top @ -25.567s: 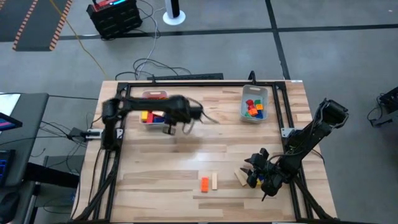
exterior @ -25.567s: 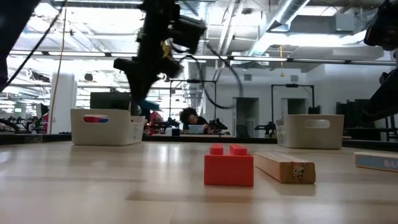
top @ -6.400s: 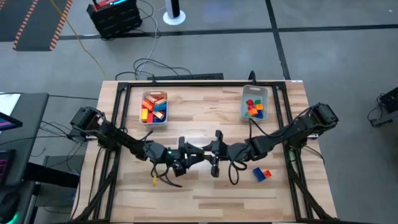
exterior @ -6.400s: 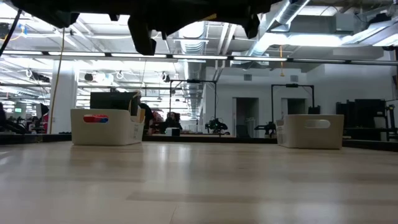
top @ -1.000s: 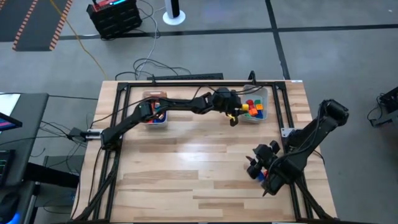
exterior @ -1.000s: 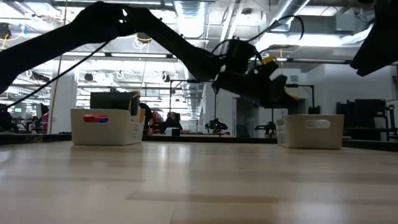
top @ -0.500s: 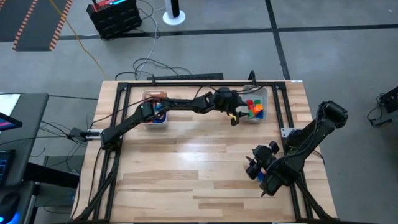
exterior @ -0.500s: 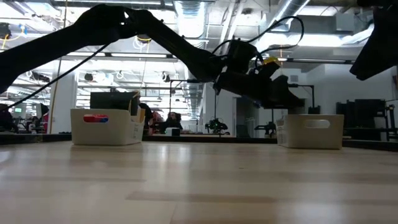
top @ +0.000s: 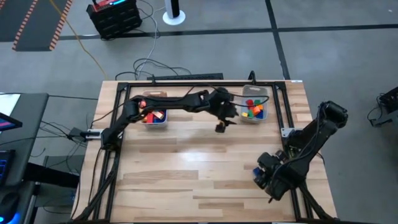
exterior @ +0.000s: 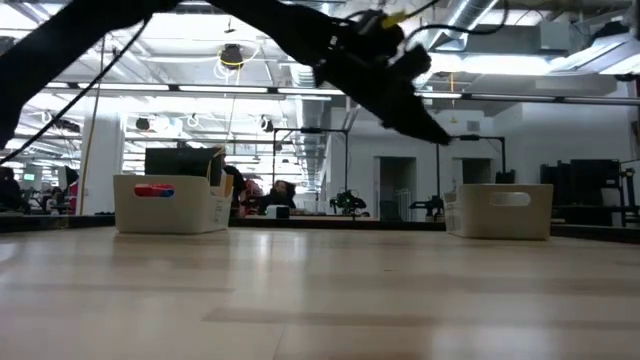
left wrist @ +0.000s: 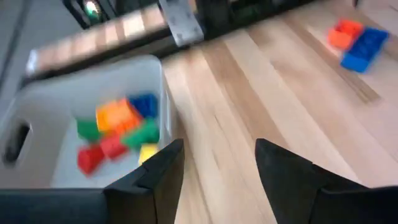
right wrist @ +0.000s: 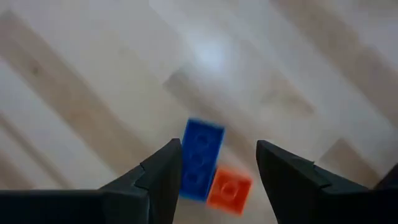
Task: Sort blocks by size
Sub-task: Put the large blue game piece into the white bin
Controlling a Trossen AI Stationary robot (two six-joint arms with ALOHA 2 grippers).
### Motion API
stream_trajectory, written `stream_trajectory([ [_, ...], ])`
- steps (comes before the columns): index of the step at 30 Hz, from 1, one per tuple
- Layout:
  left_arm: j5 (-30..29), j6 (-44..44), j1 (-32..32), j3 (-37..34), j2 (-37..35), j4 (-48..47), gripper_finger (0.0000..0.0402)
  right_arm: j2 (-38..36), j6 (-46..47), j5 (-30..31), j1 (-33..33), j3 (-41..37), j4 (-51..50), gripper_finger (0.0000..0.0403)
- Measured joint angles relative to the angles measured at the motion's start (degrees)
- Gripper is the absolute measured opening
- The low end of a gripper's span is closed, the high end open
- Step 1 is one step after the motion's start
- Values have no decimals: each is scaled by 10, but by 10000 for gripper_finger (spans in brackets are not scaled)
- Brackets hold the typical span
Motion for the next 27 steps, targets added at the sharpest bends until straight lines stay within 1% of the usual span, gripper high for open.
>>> stream_trajectory([
  [3,-3,-11,0,-65,-51,-10,186,1,28,-14,20,0,15,233],
  [5,-17,-21,-7,-123,-88,8,185,8,46,-15,29,0,24,233],
  [7,-45,-26,-18,-187,-124,32,184,25,54,-19,30,0,28,233],
  [9,-78,-30,-31,-253,-164,68,184,50,53,-28,21,0,31,233],
  [11,-106,-40,-43,-316,-209,116,184,74,30,-48,5,0,40,236],
  [13,-124,-54,-56,-371,-251,166,184,95,7,-63,-14,0,49,240],
  [15,-140,-72,-68,-419,-286,189,184,108,-20,-81,-34,0,57,246],
  [18,-151,-110,-83,-468,-331,185,184,116,-51,-106,-63,0,64,255],
  [22,-153,-164,-96,-506,-389,151,184,117,-78,-110,-81,0,69,261],
  [25,-155,-192,-109,-525,-415,112,184,117,-92,-118,-88,-2,81,261],
  [27,-157,-208,-119,-537,-430,103,184,116,-93,-126,-94,-17,93,261],
])
